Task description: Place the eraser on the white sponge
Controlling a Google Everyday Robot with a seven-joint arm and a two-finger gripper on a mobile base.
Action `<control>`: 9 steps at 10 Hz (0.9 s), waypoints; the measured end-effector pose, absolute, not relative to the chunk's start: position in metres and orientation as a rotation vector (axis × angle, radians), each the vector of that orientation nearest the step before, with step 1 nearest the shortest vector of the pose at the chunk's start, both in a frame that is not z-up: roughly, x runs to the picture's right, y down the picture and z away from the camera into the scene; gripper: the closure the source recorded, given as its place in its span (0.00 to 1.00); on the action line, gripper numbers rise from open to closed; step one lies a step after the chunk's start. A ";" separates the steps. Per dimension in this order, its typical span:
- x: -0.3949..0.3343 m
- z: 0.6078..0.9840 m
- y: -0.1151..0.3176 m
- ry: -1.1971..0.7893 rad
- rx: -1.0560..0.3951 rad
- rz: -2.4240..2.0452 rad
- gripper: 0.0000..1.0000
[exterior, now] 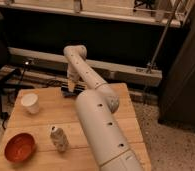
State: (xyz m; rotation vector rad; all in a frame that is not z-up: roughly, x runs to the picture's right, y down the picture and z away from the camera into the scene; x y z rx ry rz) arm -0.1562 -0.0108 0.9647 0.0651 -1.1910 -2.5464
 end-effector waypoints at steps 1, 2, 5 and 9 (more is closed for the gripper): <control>-0.157 0.967 -0.011 -1.189 0.062 -2.552 1.00; -0.160 0.968 -0.011 -1.187 0.057 -2.560 1.00; -0.175 0.971 -0.010 -1.177 0.048 -2.591 1.00; -0.188 0.978 -0.013 -1.140 0.045 -2.615 0.93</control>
